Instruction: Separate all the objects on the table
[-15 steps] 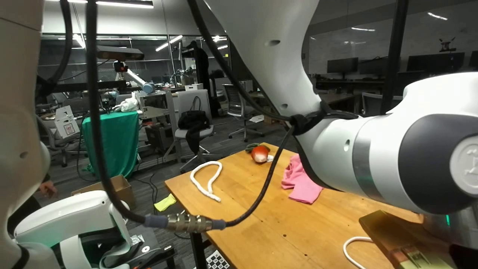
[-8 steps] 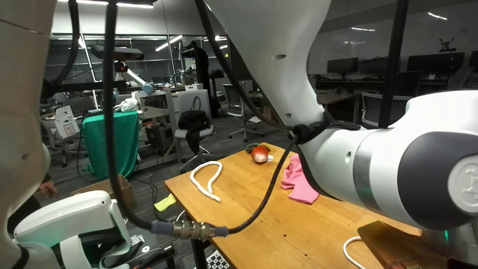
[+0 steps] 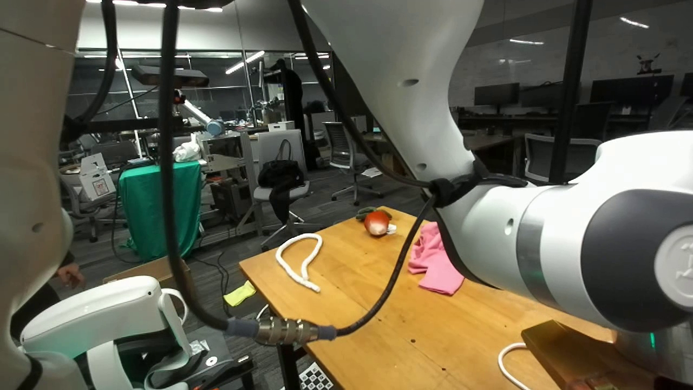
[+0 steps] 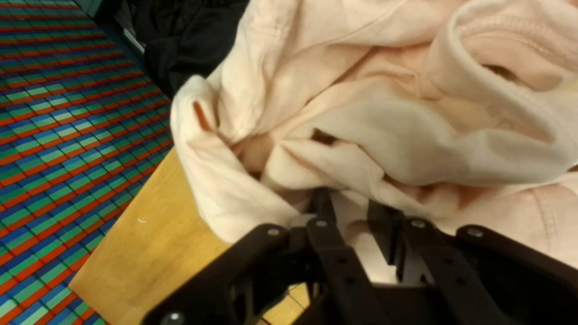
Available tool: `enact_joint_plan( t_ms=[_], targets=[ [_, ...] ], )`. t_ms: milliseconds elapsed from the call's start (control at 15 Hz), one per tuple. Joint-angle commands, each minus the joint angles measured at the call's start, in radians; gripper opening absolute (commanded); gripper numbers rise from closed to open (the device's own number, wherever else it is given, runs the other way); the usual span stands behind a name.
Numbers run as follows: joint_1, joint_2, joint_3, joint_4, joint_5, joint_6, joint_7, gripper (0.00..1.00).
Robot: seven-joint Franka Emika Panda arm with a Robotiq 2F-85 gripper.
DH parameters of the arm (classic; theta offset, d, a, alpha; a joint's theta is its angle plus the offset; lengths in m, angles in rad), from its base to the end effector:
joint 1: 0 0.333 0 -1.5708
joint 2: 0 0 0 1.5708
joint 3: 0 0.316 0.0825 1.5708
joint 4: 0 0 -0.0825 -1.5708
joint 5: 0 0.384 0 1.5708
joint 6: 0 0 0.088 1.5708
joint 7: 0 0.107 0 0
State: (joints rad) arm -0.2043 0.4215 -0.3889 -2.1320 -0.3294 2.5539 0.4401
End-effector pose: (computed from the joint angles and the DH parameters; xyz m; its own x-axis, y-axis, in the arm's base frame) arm 0.4815 -0.3182 0.2234 0.7552 -0.6469 0.1059 -0.6423 -0.6980 0.3165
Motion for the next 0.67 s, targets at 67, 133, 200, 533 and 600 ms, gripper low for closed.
enact_joint_plan(
  t_ms=[67, 133, 200, 533, 600],
  targets=[
    [0.011, 0.013, -0.013, 0.034, 0.02, -0.05, -0.018, 0.7],
    [0.011, 0.012, -0.013, 0.035, 0.018, -0.06, -0.019, 0.77],
    [0.011, 0.012, -0.013, 0.036, 0.017, -0.072, -0.019, 0.84],
    [0.011, 0.013, -0.012, 0.046, 0.012, -0.094, -0.007, 1.0],
    [0.012, 0.014, -0.013, 0.047, 0.009, -0.085, -0.004, 1.0]
  ],
)
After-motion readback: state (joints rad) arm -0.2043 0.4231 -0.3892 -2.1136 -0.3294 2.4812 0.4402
